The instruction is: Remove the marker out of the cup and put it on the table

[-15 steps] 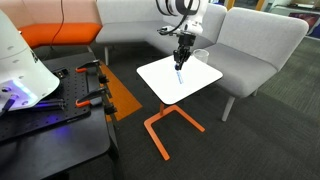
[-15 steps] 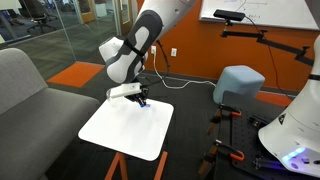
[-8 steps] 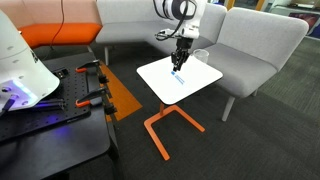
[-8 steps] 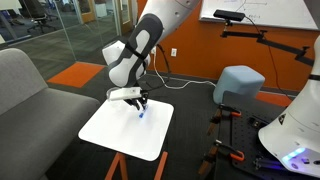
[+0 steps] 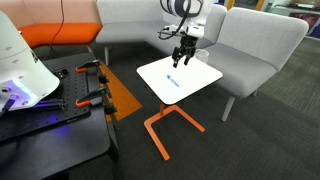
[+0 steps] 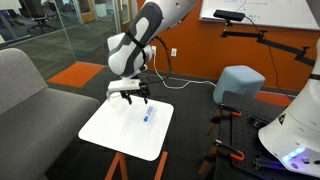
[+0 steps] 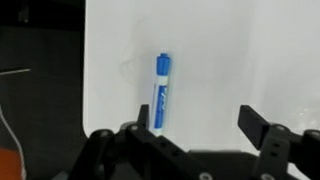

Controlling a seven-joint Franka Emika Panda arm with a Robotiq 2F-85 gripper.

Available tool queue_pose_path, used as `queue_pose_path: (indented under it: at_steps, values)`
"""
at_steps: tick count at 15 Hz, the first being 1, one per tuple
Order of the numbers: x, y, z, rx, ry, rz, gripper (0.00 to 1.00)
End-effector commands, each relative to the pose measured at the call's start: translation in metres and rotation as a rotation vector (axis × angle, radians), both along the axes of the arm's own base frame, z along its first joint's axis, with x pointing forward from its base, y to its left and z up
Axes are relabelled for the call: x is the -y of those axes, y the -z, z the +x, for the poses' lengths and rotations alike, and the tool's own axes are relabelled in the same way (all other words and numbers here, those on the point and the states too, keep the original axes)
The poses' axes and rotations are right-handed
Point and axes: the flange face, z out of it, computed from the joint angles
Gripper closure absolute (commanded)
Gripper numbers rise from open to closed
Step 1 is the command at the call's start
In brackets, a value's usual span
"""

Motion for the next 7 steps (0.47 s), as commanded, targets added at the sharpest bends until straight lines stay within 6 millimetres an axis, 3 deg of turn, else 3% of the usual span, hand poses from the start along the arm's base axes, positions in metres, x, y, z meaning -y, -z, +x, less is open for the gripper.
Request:
queue_pose_path:
  at_steps: [1,4,7]
  values:
    - [-0.001,-0.049,0.006,0.089,-0.055,0.091,0.00]
    - [-0.008,-0.093,0.012,0.170,-0.131,0.100,0.00]
    - [-0.015,-0.114,0.012,0.200,-0.154,0.113,0.00]
